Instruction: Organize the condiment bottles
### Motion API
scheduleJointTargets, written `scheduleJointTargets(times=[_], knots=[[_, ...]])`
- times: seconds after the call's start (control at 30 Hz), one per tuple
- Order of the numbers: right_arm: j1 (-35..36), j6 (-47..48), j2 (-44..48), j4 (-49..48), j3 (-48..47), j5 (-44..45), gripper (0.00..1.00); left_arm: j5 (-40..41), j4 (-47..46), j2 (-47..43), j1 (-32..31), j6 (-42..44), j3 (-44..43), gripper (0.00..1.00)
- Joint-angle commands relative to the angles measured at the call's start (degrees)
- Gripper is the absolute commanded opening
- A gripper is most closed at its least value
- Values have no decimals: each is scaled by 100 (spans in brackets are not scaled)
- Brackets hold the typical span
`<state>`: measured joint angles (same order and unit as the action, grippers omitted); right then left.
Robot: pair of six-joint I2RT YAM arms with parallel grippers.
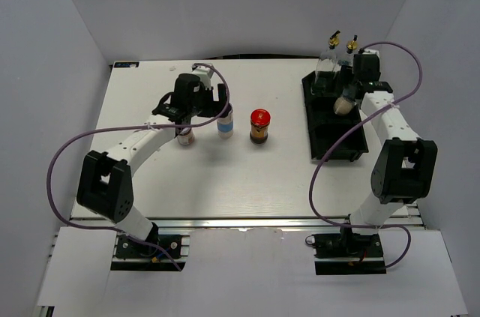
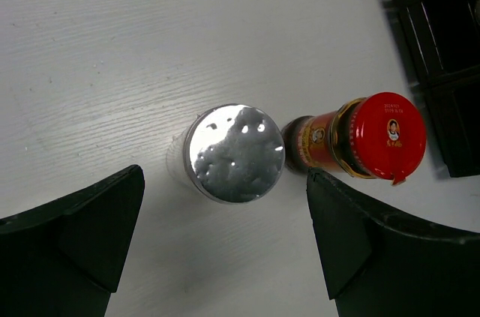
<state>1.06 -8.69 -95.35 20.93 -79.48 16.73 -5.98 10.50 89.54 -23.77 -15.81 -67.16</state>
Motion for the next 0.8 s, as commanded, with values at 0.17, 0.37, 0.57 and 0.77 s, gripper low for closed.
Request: scheduleJointTargets(times=[0.17,0.37,0.57,0.77], knots=[[-44,-54,-449,-283,-516,392,25,211,251,283,-119,158,-377,98],[-36,25,-678,-177,-647,296,71,360,224,582,-233,96,-623,95],[-44,60,-467,-177,-612,59,89,904,435,950,-383,192,-938,78],[-44,86,164,-19,-525,-187,89,1116,927,1207,-532,272,-1265,44]])
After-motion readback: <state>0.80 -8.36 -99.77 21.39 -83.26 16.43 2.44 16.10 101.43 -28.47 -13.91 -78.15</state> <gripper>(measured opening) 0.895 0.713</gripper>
